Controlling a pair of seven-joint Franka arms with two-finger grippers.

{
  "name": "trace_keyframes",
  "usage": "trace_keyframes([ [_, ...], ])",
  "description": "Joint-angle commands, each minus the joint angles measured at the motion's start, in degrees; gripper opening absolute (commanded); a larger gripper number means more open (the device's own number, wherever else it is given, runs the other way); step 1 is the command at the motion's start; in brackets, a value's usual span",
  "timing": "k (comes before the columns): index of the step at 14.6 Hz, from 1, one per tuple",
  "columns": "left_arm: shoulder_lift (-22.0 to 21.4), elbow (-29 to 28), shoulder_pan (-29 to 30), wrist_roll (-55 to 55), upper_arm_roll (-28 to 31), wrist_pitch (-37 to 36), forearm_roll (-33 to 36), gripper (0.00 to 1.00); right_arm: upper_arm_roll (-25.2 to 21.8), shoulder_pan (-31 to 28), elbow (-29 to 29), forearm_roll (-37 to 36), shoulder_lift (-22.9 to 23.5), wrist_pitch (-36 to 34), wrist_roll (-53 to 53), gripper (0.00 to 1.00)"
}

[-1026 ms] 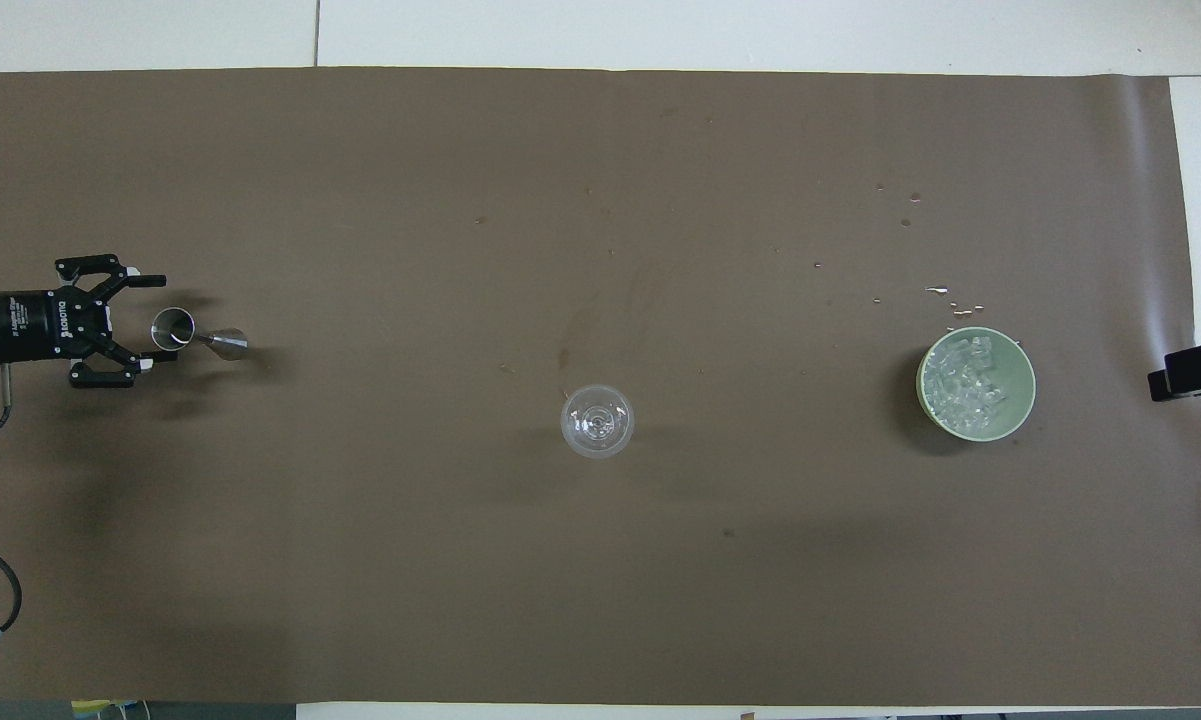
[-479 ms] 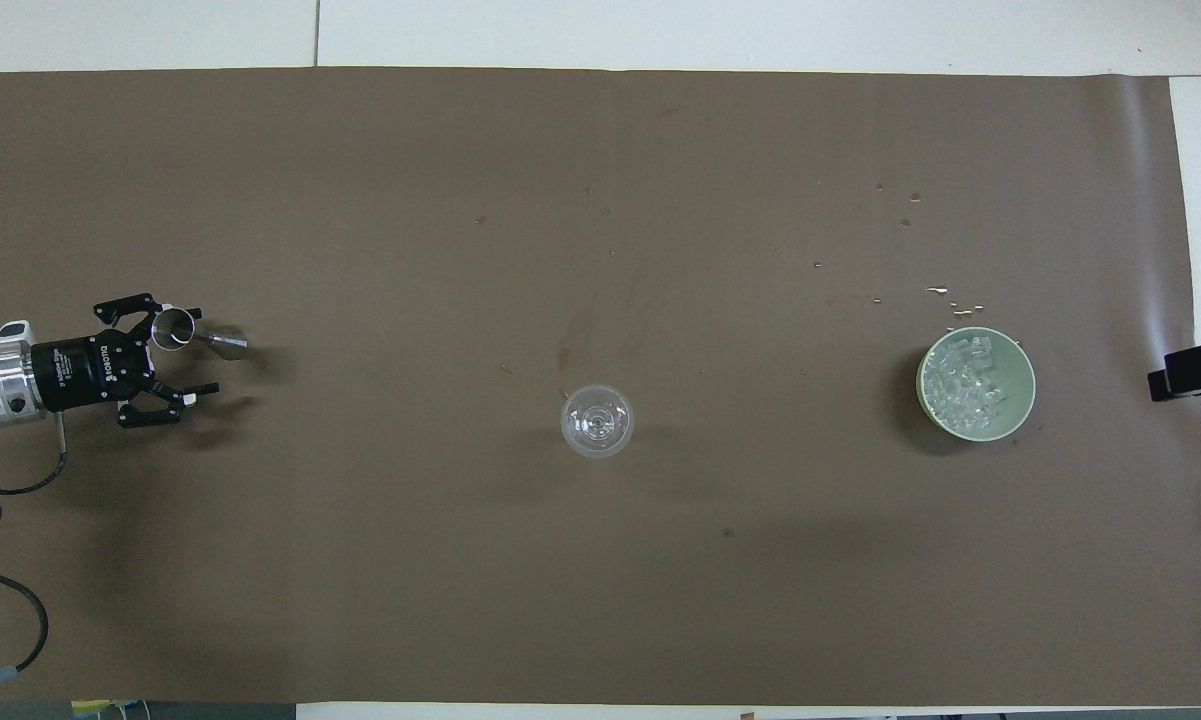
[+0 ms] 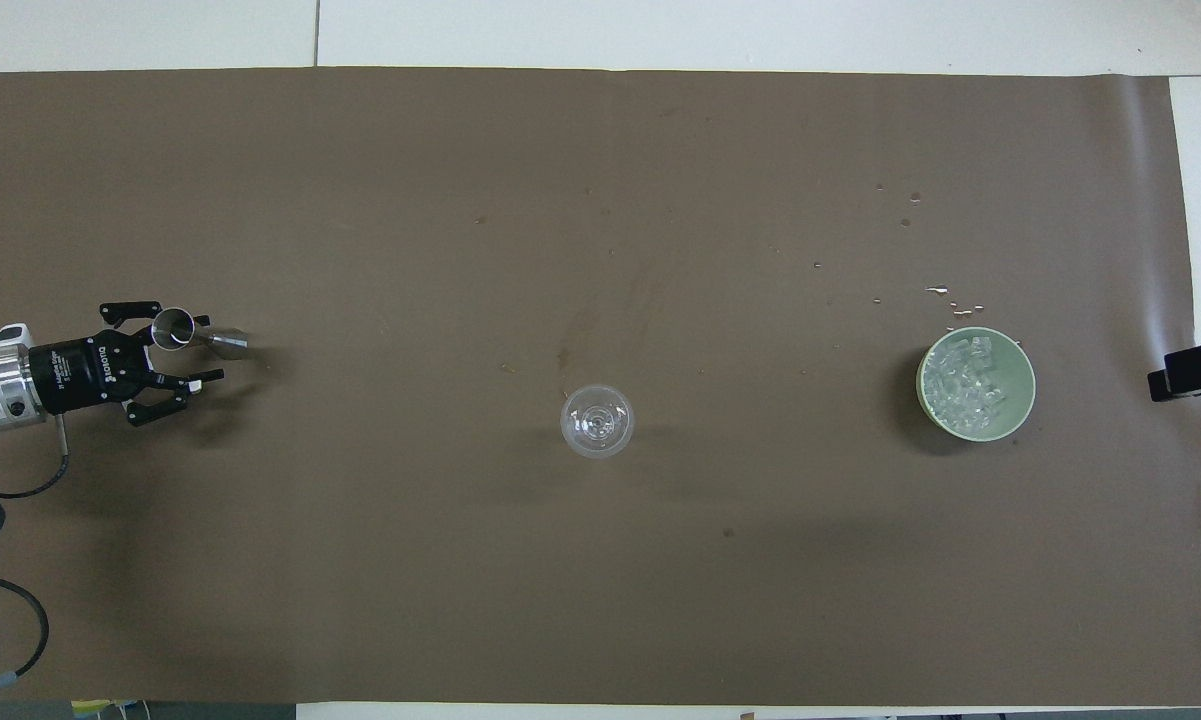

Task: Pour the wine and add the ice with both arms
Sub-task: 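Grasp the silver jigger cup with the left gripper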

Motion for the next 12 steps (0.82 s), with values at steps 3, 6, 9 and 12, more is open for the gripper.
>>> trace_keyframes([
  [3,-1.87,-2.31,0.38,2.37,0.13,1.37,-1.55,0.00,0.18,-0.73,-0.84,1.05,-0.71,0.35,-1.18,1.00],
  [6,-3.27,-1.17,-0.49,1.50,0.13,0.23,-1.55,0.00,0.18,-0.73,-0.84,1.05,-0.71,0.26,-1.18,1.00],
  [9,-10.29,-1.43,-3.31,-8.73,0.39,0.14,-1.11,0.00,0.18,-0.73,-0.84,1.05,-0.71,0.26,-1.18,1.00],
  [12,-16.79,-1.87,-7.08,-16.60,0.39,-1.70,-0.50,0.00,-0.09,-0.82,-0.84,1.05,-0.71,0.26,-1.10,1.00],
])
